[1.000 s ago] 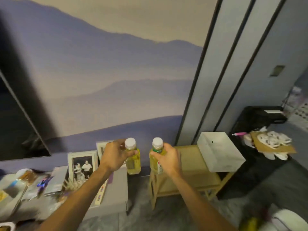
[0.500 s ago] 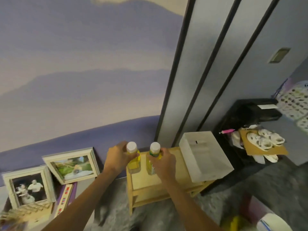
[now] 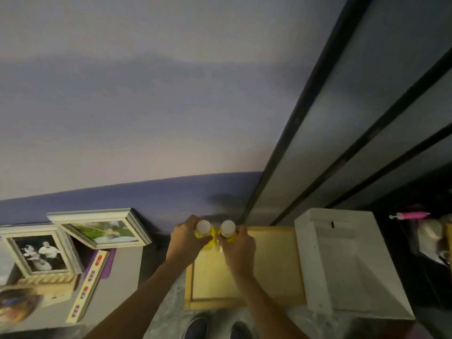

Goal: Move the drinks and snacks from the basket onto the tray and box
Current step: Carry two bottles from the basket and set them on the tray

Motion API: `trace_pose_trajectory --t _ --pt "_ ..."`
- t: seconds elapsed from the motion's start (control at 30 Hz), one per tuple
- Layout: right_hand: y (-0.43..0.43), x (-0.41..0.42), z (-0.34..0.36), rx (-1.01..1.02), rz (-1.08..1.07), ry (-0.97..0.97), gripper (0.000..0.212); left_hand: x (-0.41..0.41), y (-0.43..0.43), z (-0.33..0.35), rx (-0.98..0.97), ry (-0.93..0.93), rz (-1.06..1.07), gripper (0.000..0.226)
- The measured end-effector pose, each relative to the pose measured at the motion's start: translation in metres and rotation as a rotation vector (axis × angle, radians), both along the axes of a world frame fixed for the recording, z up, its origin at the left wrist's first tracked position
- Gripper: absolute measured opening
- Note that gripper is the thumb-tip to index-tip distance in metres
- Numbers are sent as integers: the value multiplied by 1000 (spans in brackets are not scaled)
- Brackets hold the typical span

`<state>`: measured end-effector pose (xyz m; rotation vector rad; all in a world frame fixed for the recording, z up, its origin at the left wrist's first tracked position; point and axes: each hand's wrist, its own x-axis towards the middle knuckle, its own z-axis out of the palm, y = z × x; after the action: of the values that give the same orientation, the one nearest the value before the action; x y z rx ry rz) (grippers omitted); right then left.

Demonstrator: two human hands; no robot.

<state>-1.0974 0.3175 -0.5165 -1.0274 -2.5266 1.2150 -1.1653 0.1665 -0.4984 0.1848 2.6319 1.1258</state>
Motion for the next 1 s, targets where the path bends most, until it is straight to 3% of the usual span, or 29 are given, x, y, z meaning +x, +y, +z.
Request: trace_pose_trajectory --t 0.3,0.7,0.87,1.0 --pt "-16 -6 -19 -27 3 9 56 -13 3 -36 -8 -16 66 51" --pt "-14 -6 -7 -63 103 -127 66 -11 -7 -33 -104 -9 -102 51" --pt "8 12 25 -38 272 -199 76 -7 -26 -2 -145 -31 -188 79" --pt "40 24 77 60 373 -248 100 -5 -54 46 -142 -14 -128 89"
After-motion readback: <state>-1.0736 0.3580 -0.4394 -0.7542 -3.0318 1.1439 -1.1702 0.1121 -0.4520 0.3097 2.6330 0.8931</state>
